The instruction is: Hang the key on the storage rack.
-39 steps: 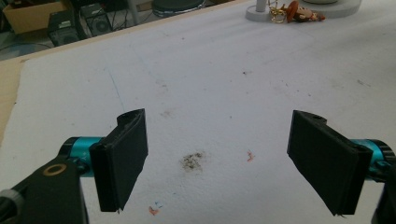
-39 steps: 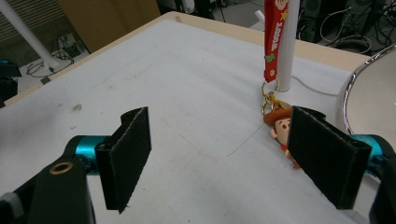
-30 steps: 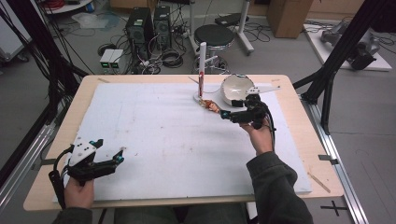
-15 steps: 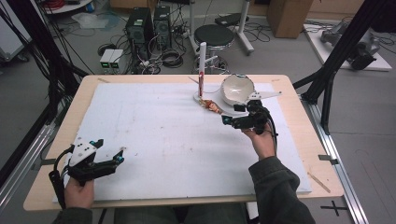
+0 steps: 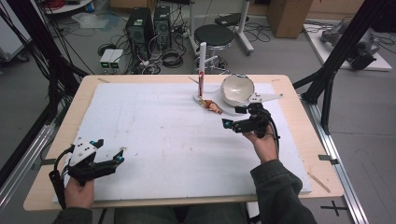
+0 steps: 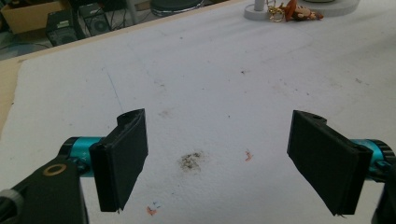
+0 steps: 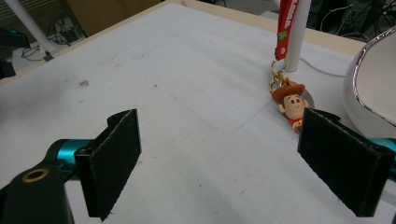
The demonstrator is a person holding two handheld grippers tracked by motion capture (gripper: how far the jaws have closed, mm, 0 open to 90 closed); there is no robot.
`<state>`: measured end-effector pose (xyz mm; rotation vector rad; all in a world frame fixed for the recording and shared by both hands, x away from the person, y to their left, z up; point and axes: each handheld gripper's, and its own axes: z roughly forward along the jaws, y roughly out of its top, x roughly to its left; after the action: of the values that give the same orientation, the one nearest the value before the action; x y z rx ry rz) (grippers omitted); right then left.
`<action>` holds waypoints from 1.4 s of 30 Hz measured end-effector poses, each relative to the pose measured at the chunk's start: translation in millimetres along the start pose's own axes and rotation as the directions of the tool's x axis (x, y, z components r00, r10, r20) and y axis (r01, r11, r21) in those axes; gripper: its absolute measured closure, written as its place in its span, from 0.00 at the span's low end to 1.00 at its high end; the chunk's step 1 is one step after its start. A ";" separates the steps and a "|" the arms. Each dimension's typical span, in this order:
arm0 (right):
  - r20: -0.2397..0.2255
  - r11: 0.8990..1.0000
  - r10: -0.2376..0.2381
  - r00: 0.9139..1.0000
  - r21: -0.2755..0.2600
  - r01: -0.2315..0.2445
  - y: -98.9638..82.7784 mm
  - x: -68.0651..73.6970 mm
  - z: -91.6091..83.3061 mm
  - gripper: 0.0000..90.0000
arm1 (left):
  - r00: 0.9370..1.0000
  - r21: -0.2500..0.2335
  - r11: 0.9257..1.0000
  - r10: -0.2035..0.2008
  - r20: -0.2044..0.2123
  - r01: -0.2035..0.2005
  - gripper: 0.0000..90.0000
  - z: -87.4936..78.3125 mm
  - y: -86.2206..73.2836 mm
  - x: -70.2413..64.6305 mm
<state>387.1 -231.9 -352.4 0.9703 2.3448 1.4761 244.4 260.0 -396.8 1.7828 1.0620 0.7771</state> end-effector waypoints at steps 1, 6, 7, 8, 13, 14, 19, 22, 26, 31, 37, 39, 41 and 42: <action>0.000 1.000 -0.004 1.000 -0.004 0.004 -0.9 0.3 -0.1 0.14 | 1.000 0.000 1.000 0.000 0.000 0.000 0.23 0.0 0.0 0.0; 0.008 1.000 -0.004 1.000 -0.001 0.004 -9.8 0.5 -3.4 0.14 | 1.000 0.001 1.000 0.001 0.001 -0.001 0.23 0.2 -0.2 0.2; 0.006 1.000 0.002 1.000 0.001 -0.002 -11.6 0.5 -4.4 0.14 | 1.000 0.002 1.000 0.002 0.001 -0.002 0.23 0.2 -0.1 0.1; 0.010 1.000 0.006 1.000 0.000 -0.006 -13.5 0.1 -5.3 0.14 | 1.000 0.003 1.000 0.002 0.001 -0.002 0.23 0.2 -0.1 0.0; 0.016 1.000 0.011 1.000 -0.001 -0.011 -21.6 -0.9 -10.6 0.14 | 1.000 0.003 1.000 0.002 0.002 -0.002 0.23 0.8 -0.2 -0.2; 0.014 1.000 0.006 1.000 0.000 -0.006 -22.9 -1.3 -11.9 0.14 | 1.000 0.004 1.000 0.002 0.002 -0.002 0.23 0.8 -0.2 -0.3; 0.019 1.000 0.015 1.000 -0.004 -0.015 -30.0 0.1 -18.3 0.14 | 1.000 0.003 1.000 0.000 0.002 0.000 0.23 1.1 -0.3 -0.5; 0.019 1.000 0.016 1.000 -0.004 -0.016 -33.8 0.6 -20.8 0.14 | 1.000 0.004 1.000 0.002 0.003 -0.002 0.23 0.8 -0.2 -0.3; 0.022 1.000 0.015 1.000 0.001 -0.015 -39.7 1.7 -23.8 0.14 | 1.000 0.004 1.000 -0.002 0.001 0.002 0.23 0.8 -0.4 -0.4; 0.028 1.000 0.013 1.000 0.003 -0.013 -46.2 2.7 -26.9 0.14 | 1.000 0.003 1.000 -0.005 0.002 0.005 0.23 1.0 -0.5 -0.4; 0.033 1.000 0.012 0.999 0.002 -0.012 -54.8 3.3 -30.2 0.14 | 1.000 0.003 1.000 -0.005 0.004 0.005 0.23 1.2 -0.7 -0.3; 0.038 1.000 0.017 0.999 0.005 -0.018 -57.6 3.9 -32.1 0.14 | 1.000 0.005 1.000 -0.005 0.003 0.005 0.23 1.1 -0.7 -0.3; 0.037 1.000 0.021 0.999 0.006 -0.021 -59.9 4.2 -33.3 0.14 | 1.000 0.004 1.000 -0.004 0.004 0.004 0.23 1.2 -0.7 -0.4; 0.037 1.000 0.024 0.999 0.005 -0.024 -61.1 4.4 -34.1 0.14 | 1.000 0.003 1.000 -0.005 0.005 0.005 0.23 1.3 -0.8 -0.4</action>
<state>341.3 -271.3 -388.0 1.0216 2.3202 1.4488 245.0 259.4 -398.1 1.7829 1.0640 0.7685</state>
